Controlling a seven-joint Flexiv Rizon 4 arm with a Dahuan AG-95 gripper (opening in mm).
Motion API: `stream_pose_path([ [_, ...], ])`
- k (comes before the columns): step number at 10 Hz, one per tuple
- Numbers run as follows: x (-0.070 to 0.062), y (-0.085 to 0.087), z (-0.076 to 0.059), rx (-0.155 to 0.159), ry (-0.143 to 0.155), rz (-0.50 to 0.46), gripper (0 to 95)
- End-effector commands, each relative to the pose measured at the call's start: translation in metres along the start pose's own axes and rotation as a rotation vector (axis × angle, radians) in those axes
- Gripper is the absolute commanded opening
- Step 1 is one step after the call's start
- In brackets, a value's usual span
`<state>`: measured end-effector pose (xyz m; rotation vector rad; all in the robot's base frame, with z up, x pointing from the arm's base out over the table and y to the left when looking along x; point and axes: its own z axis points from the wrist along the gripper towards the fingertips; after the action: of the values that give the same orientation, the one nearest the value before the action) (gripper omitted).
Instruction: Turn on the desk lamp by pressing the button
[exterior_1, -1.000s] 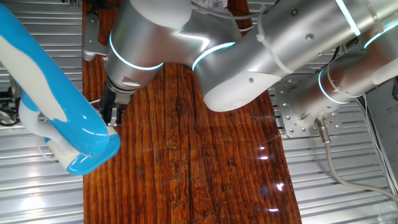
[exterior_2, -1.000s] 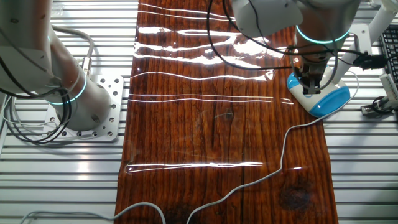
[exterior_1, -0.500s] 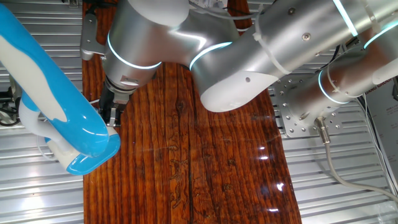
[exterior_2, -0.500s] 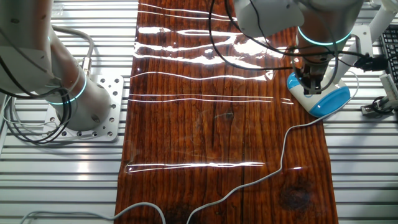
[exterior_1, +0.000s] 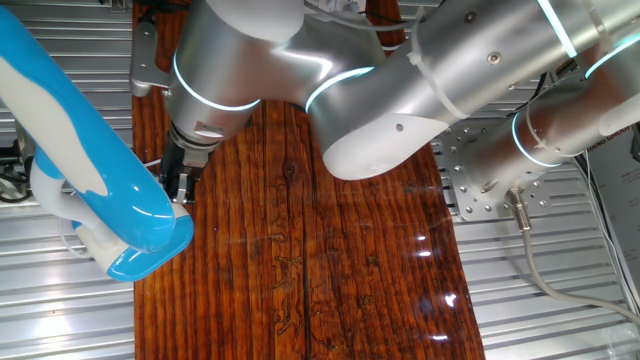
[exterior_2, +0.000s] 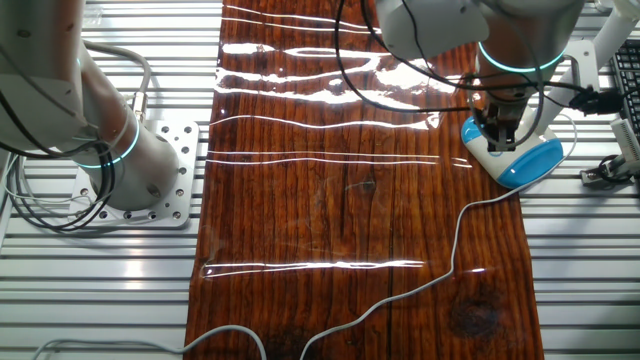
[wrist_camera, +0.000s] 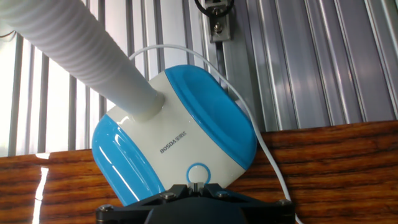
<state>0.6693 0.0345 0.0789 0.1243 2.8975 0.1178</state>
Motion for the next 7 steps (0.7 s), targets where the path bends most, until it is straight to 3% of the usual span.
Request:
stream_pose_path([
  [1,0.0001,0.0000,0.0000,-0.002,0.003,0.002,0.0],
  [3,0.0001,0.0000,0.0000,-0.006,0.006,-0.002,0.0],
  [5,0.0001,0.0000,0.0000,-0.007,0.029,-0.006,0.0],
  [6,0.0001,0.0000,0.0000,-0.001,0.072,-0.009,0.0],
  [7,0.0001,0.0000,0.0000,-0.001,0.082,-0.009,0.0],
])
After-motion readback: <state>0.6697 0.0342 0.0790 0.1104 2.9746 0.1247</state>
